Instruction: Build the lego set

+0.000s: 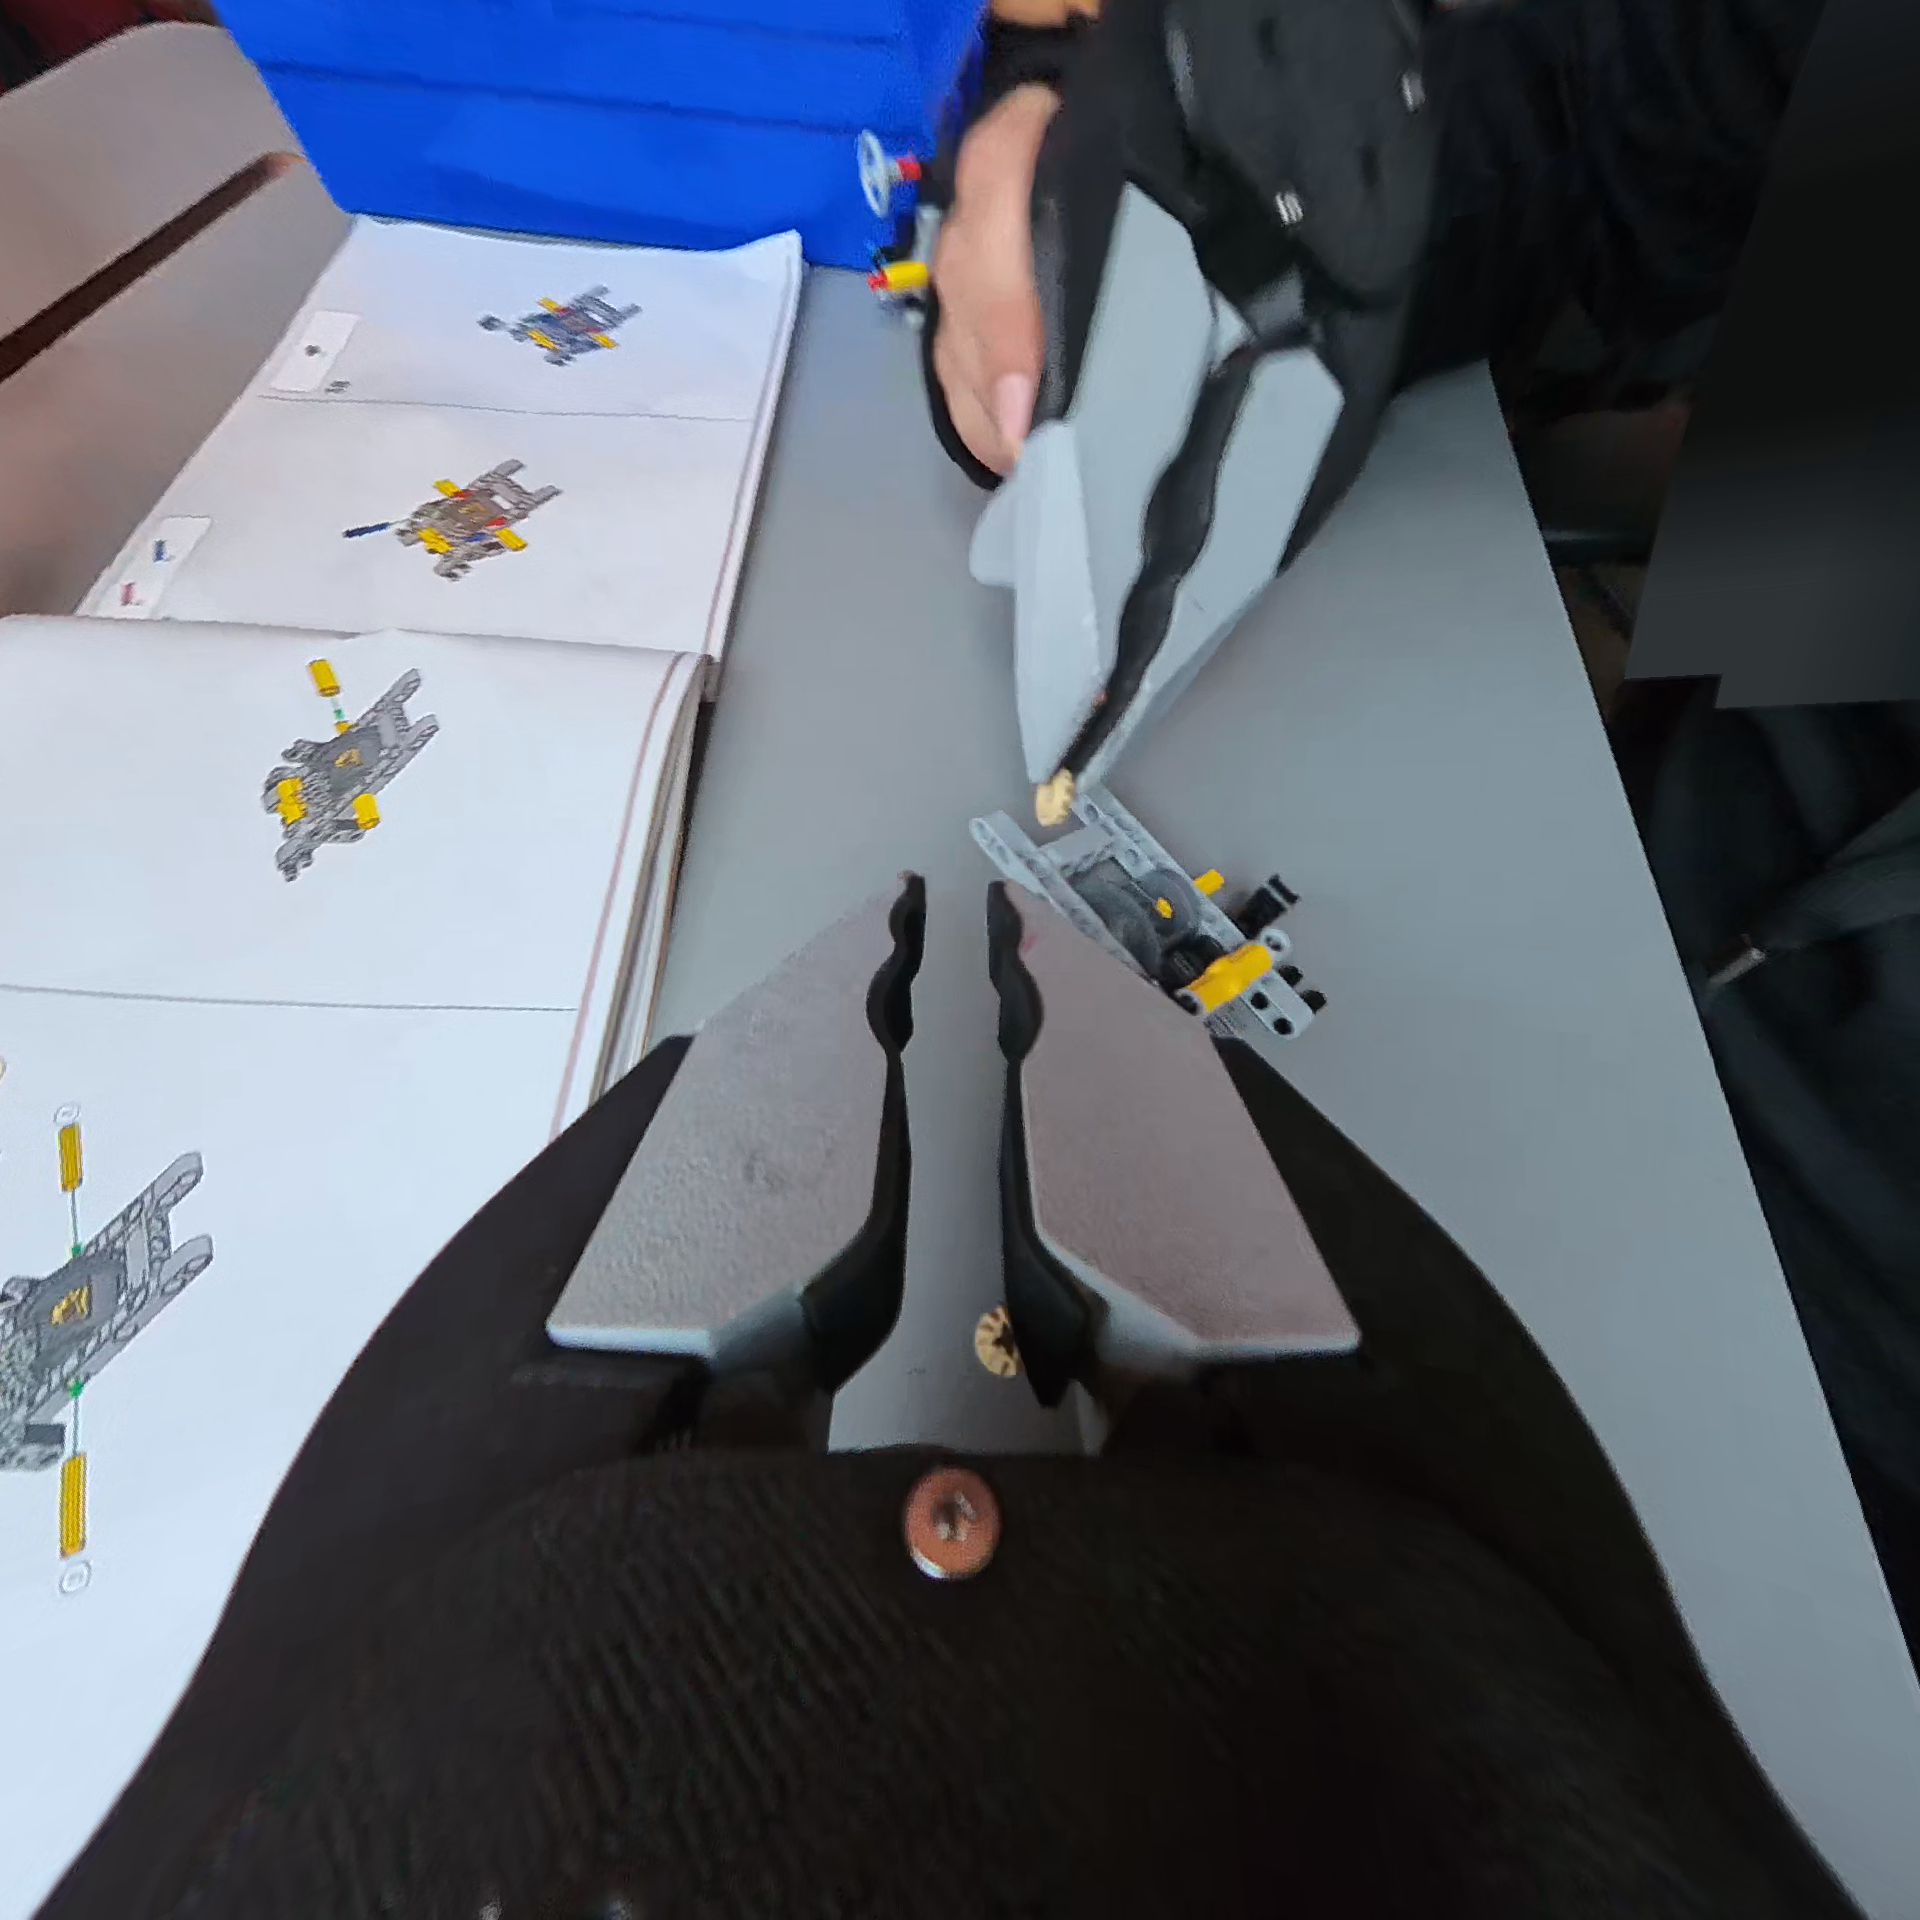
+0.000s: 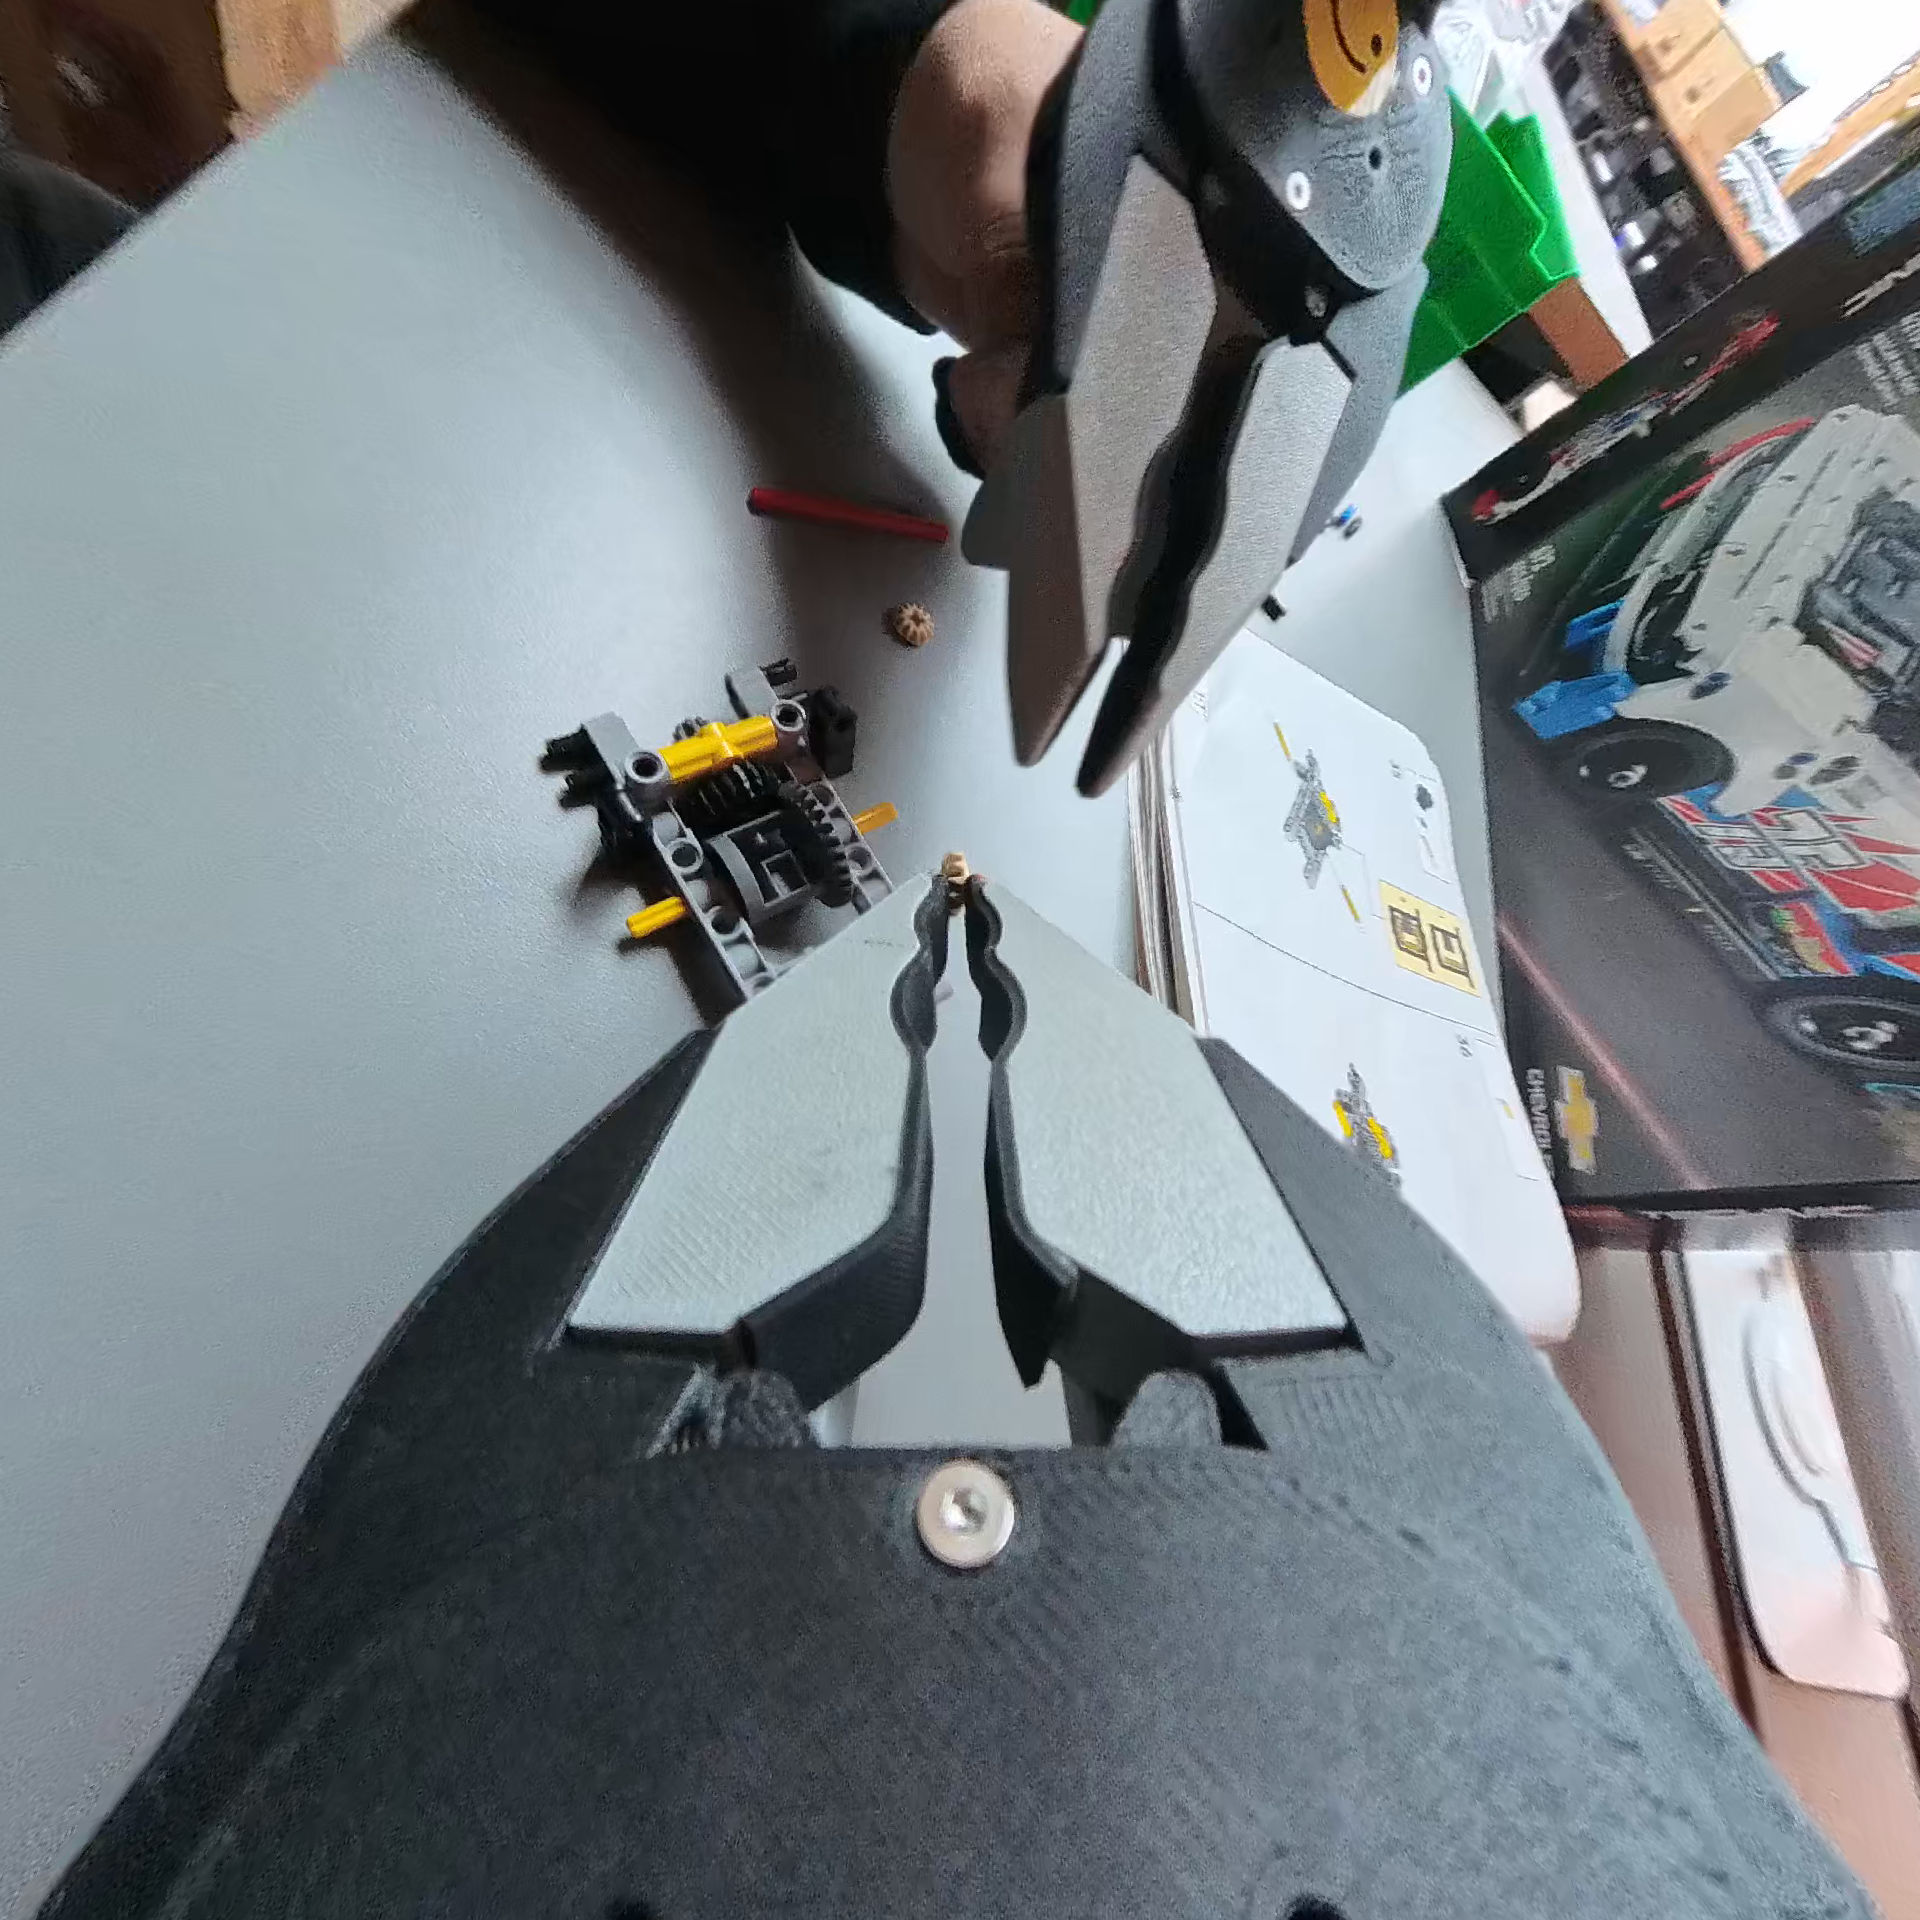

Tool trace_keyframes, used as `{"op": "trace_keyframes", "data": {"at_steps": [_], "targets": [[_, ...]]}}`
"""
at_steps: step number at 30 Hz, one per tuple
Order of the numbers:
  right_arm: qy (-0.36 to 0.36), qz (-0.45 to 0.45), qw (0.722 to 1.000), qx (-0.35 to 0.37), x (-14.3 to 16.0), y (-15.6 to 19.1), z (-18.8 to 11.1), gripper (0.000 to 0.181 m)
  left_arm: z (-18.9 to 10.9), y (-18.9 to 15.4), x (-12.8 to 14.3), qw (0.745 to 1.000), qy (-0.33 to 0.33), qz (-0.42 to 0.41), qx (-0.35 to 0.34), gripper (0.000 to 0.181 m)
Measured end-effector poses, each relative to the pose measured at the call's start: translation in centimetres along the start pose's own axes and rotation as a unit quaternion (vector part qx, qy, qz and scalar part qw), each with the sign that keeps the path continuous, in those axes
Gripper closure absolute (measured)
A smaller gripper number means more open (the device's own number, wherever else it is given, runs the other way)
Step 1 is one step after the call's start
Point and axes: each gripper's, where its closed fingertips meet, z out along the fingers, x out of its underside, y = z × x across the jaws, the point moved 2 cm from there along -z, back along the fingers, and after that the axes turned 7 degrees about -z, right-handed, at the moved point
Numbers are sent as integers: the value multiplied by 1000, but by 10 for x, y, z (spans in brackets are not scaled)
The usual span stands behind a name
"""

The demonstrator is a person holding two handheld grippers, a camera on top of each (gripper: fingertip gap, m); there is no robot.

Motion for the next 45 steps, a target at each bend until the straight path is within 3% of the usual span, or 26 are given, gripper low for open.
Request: {"op": "trace_keyframes", "data": {"at_steps": [8, 11, 29, 39, 45], "targets": [[-15, -32, 997, 65, -6, -6, -8, 181, -15, 29, -12, 991, -105, -25, -77, 173], [-8, -35, 998, 53, -2, -3, -4, 181, -21, 32, -15, 988, -126, -34, -76, 174], [3, 65, 996, 58, 25, -27, 1, 181, -17, 39, -15, 991, -112, -12, -65, 174], [34, 128, 989, 72, 41, -36, -1, 181, -19, 45, -16, 988, -117, -8, -101, 174], [15, 186, 980, 71, 36, -40, 0, 181, -25, 48, -18, 984, -135, -17, -113, 175]]}}
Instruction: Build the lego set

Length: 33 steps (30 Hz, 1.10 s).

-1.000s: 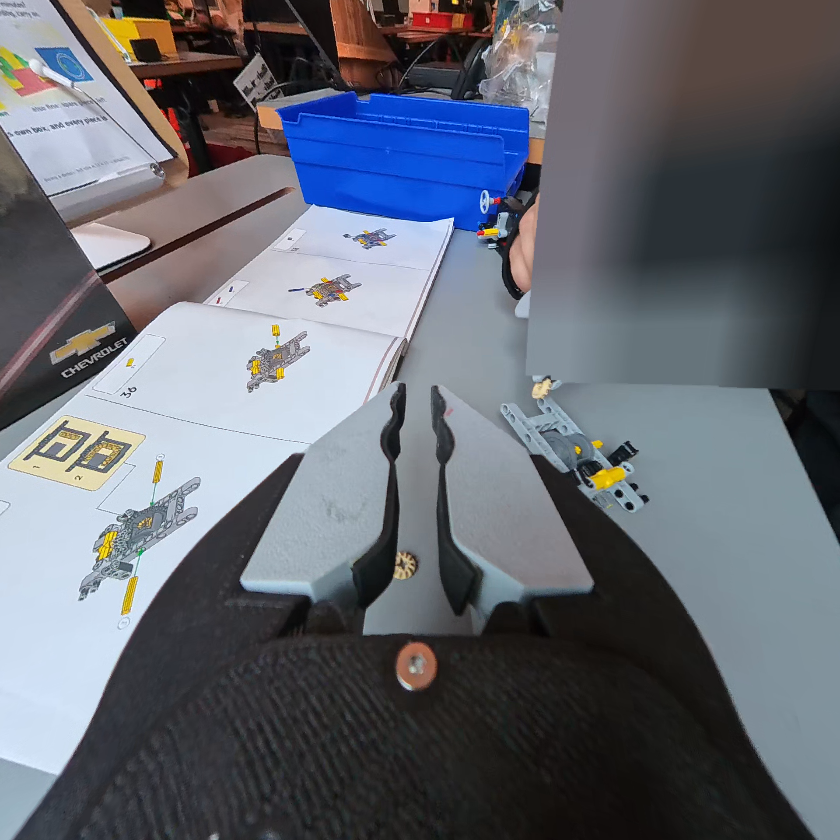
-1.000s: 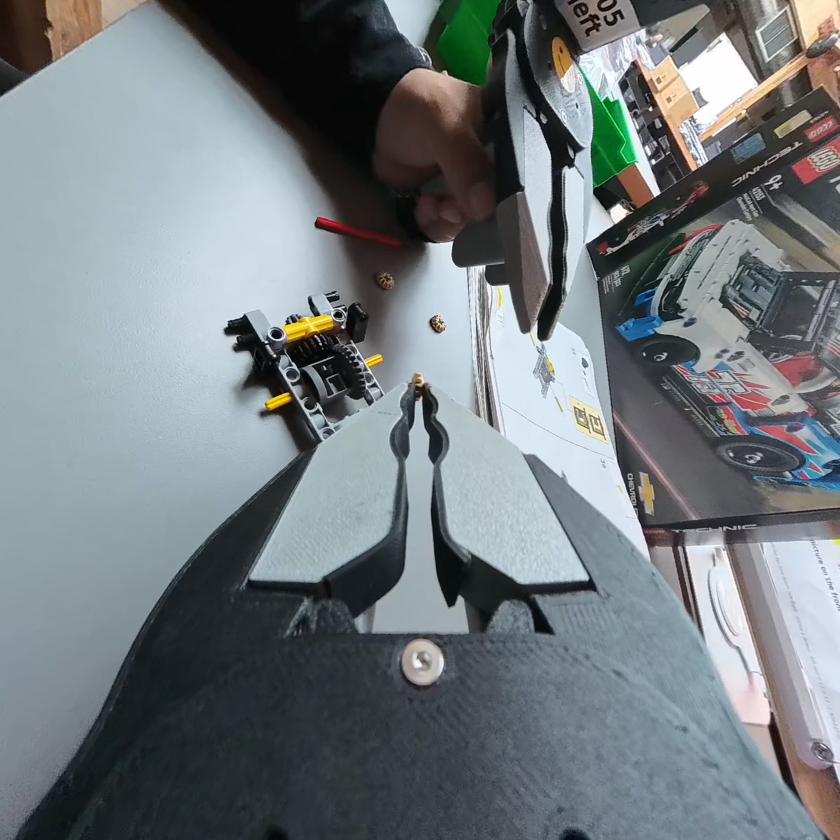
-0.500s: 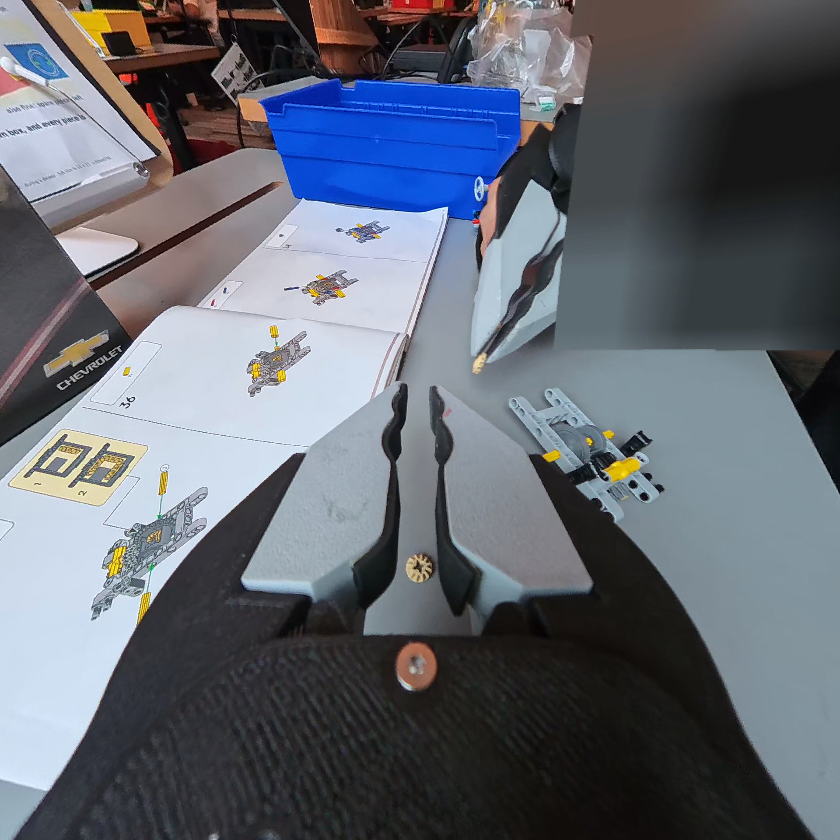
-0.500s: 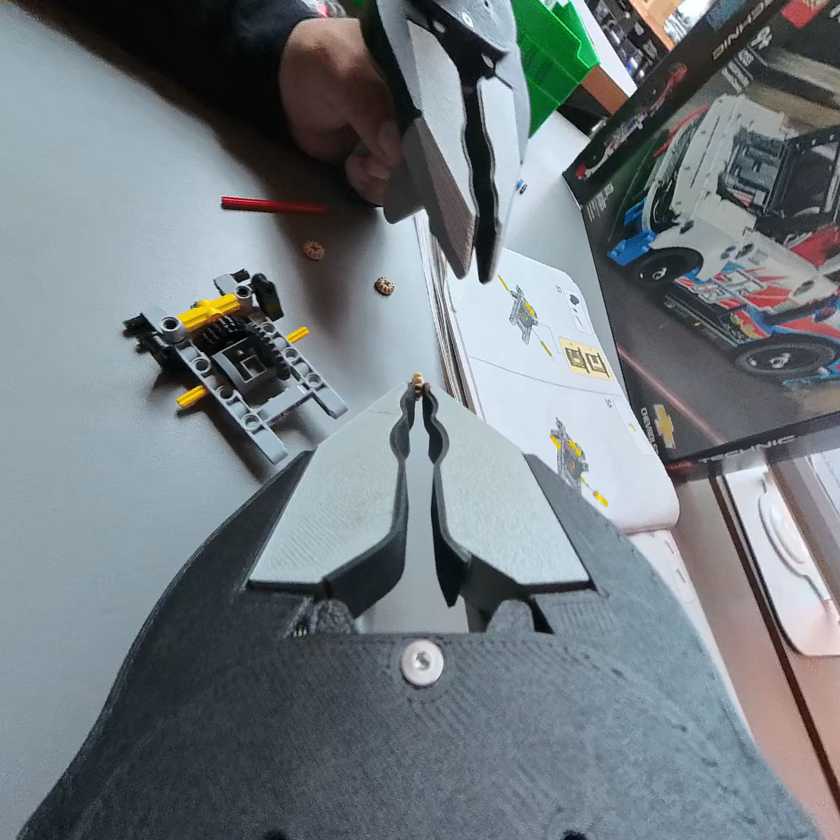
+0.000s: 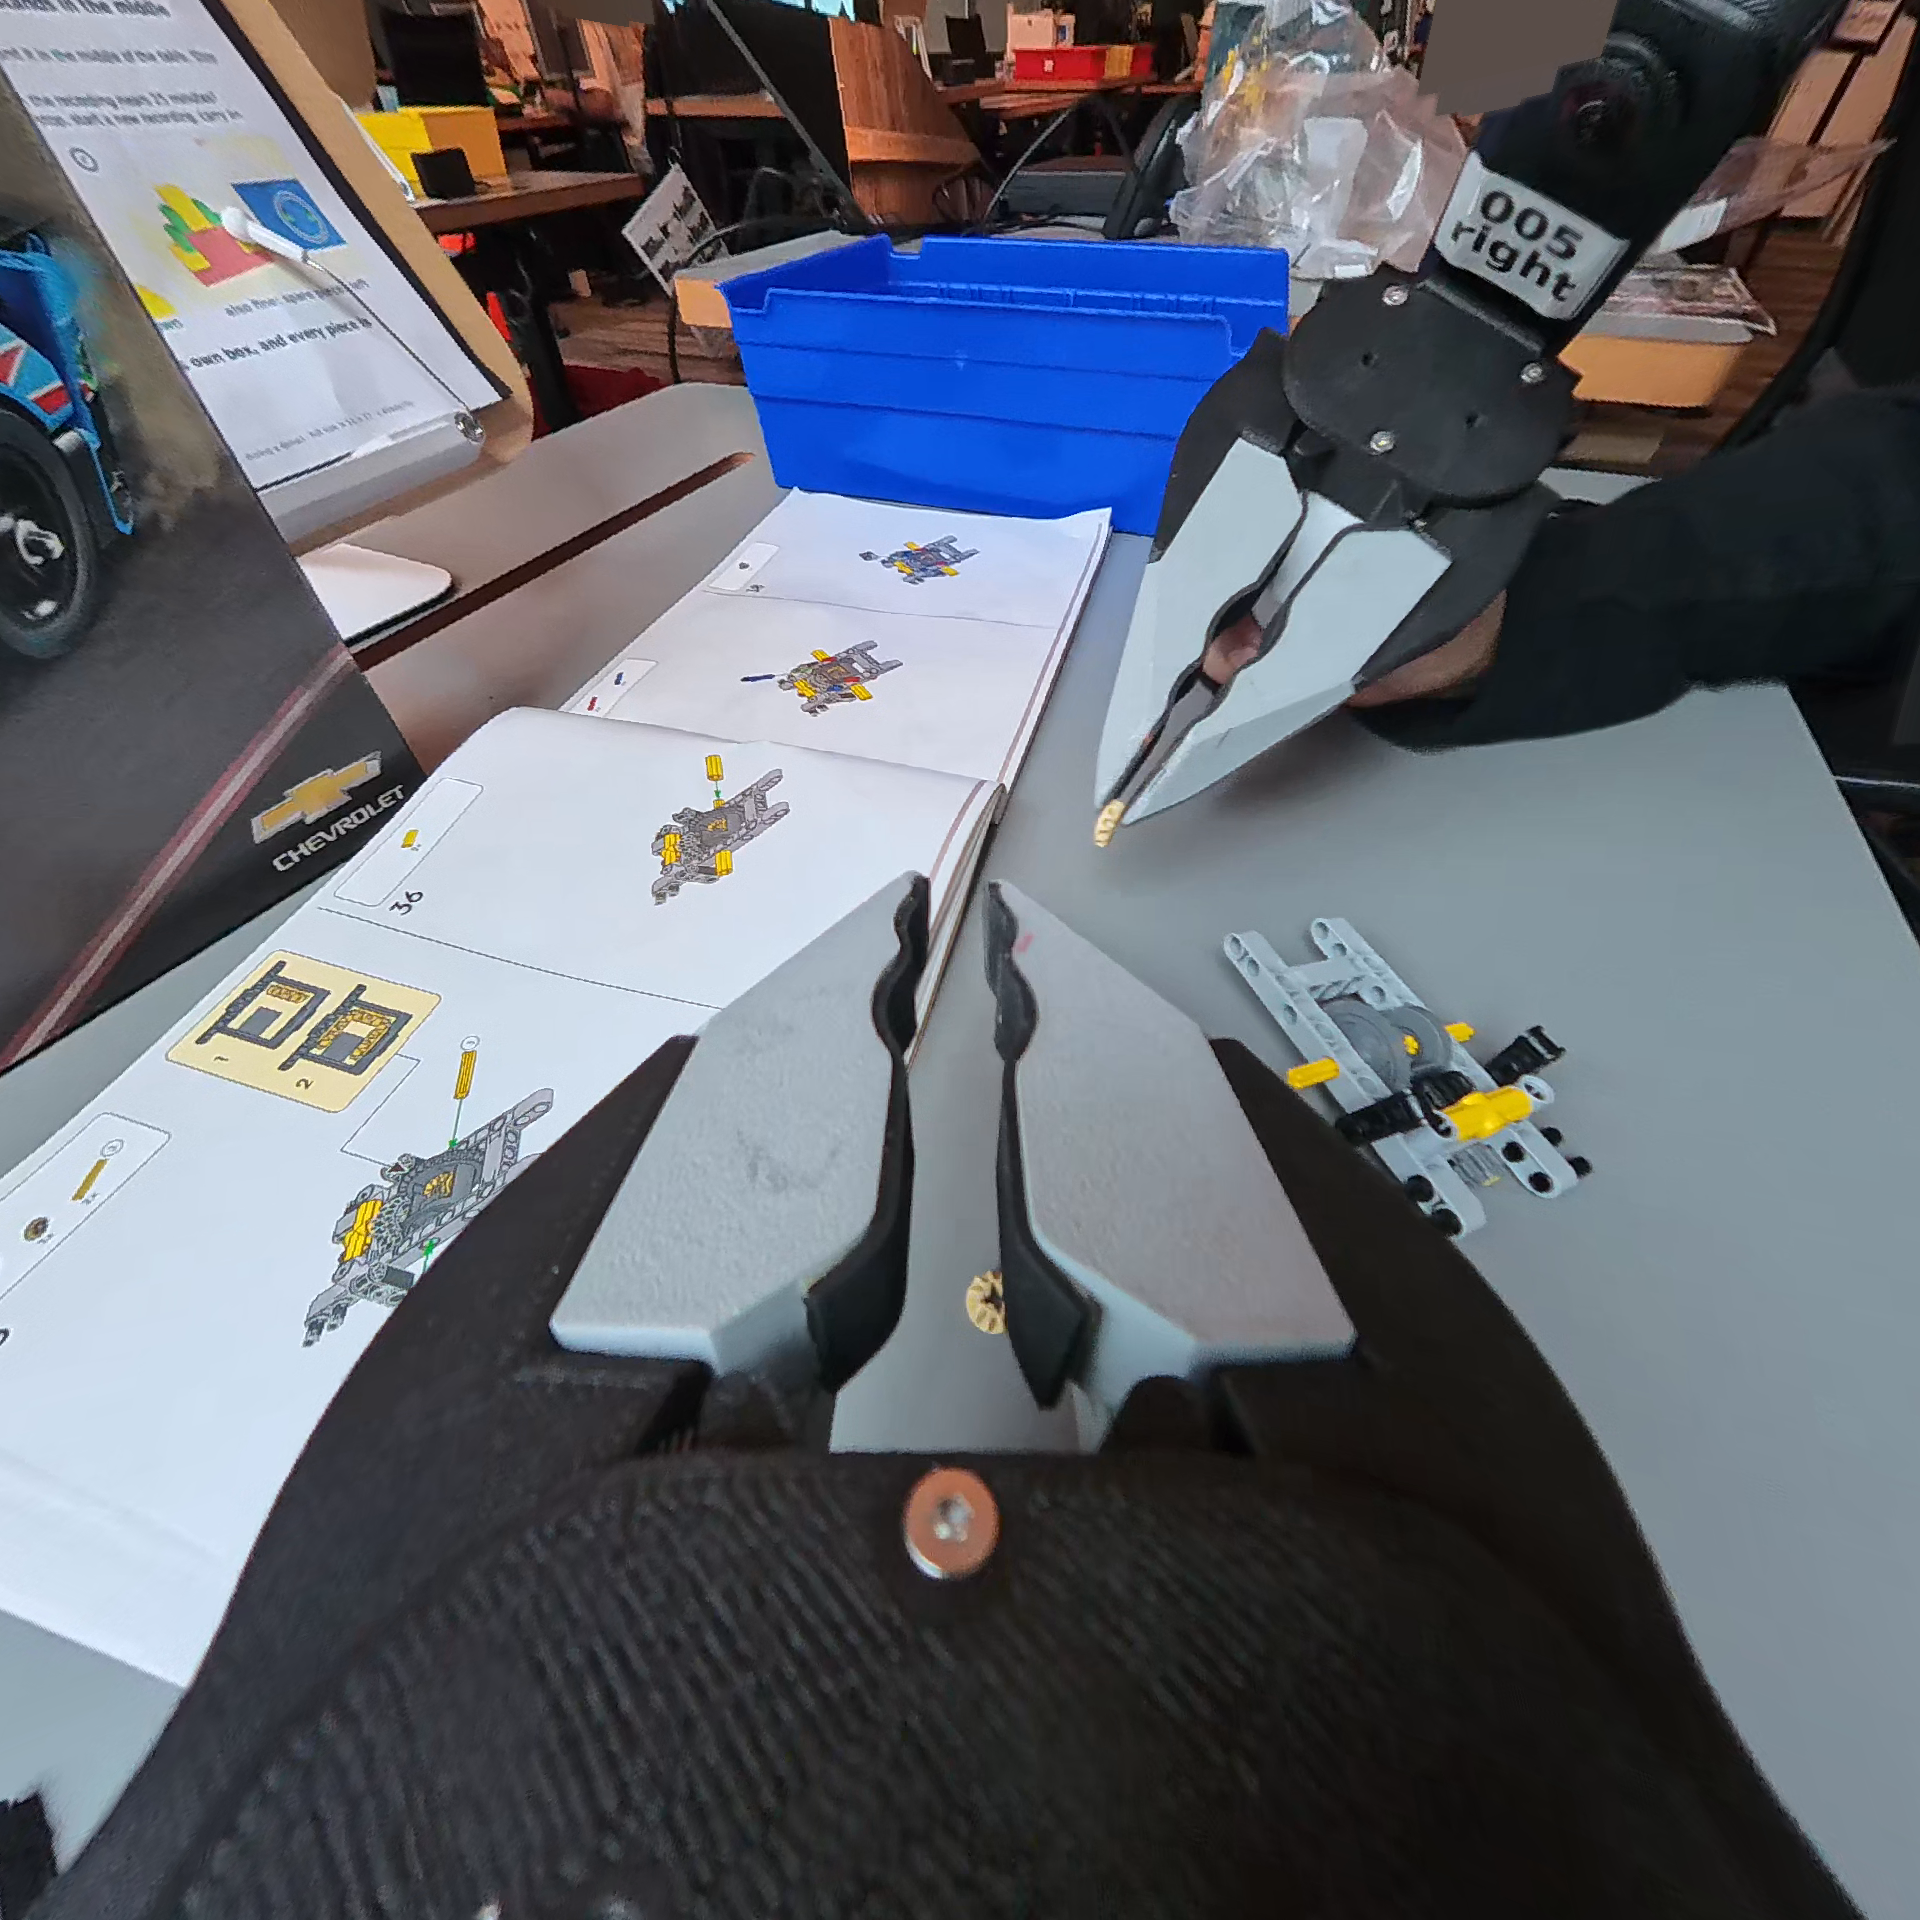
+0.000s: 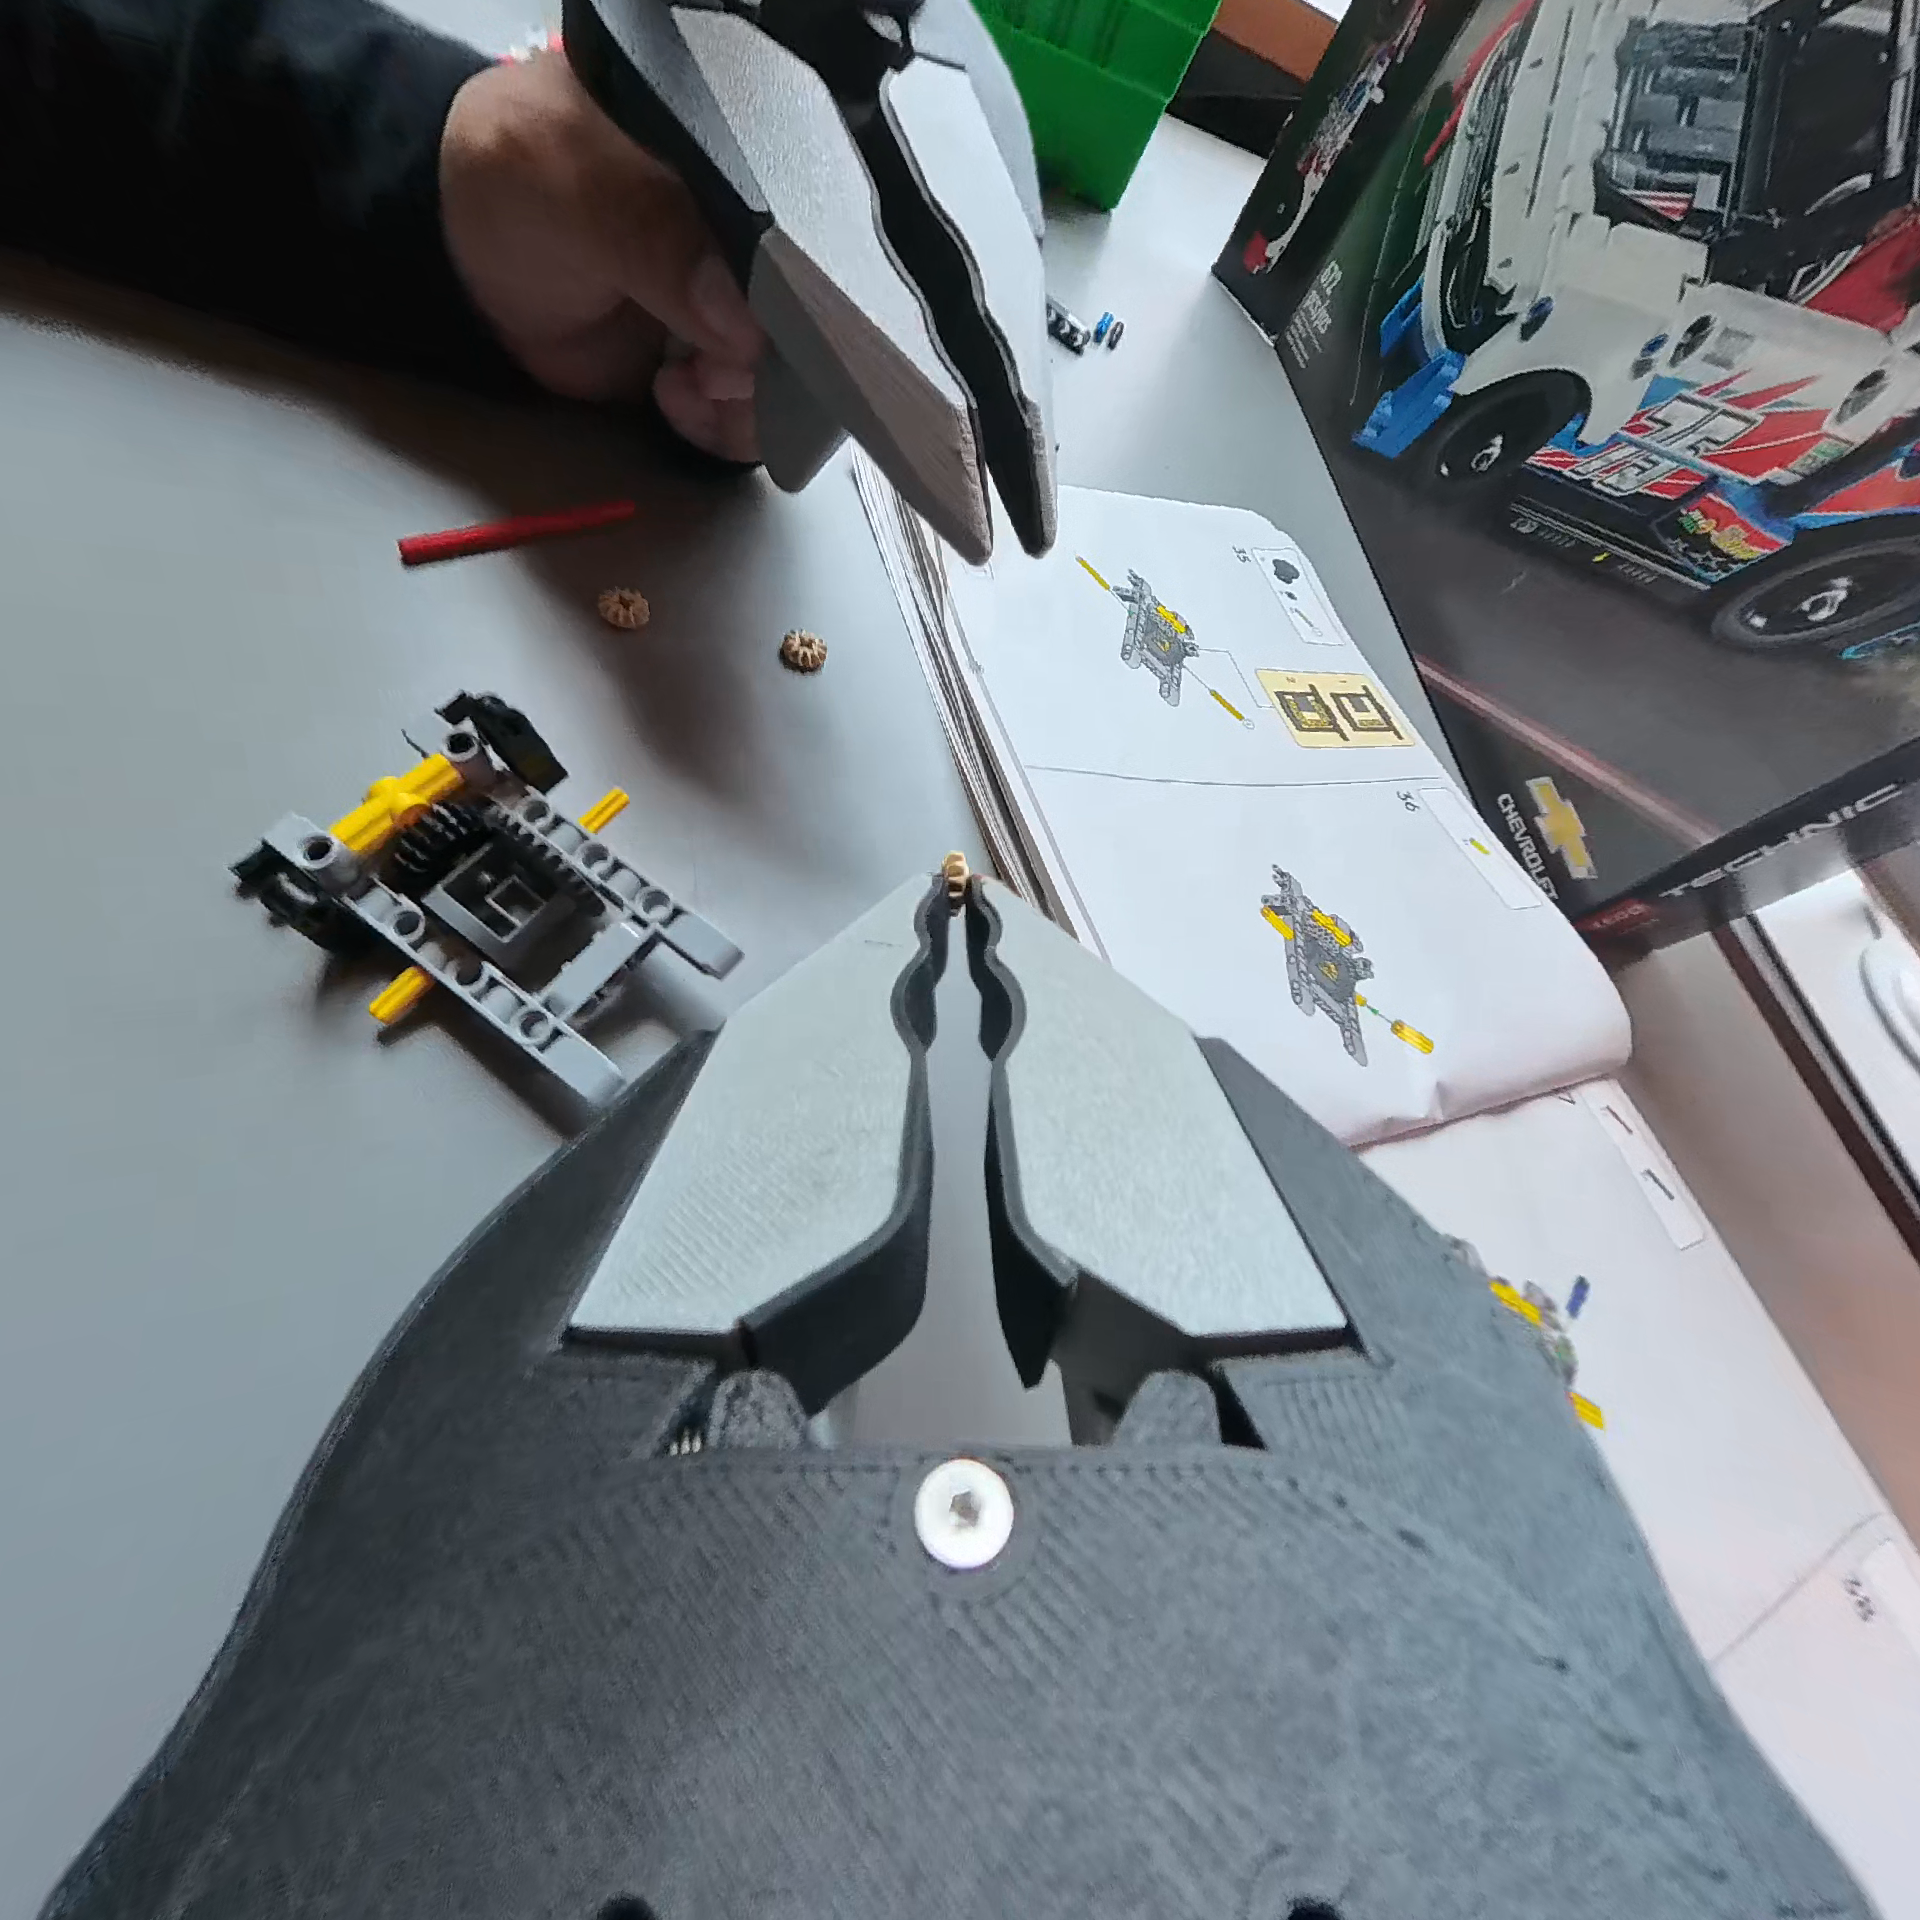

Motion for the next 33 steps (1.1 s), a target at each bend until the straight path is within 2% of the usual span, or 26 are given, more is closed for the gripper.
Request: {"op": "trace_keyframes", "data": {"at_steps": [7, 14, 28, 33], "targets": [[-12, 56, 998, -13, 1, -5, 0, 181, -4, 1, 0, 1000, -5, -2, -7, 174], [-33, 119, 991, -56, 4, -9, 0, 181, -5, 3, 0, 1000, -5, -4, -15, 174], [-56, 158, 981, -98, 3, -7, -1, 181, -3, 3, 1, 1000, 1, -4, -15, 174], [-37, 163, 981, -104, 6, -6, 5, 181, -6, 3, 0, 1000, -8, 2, -22, 175]]}}
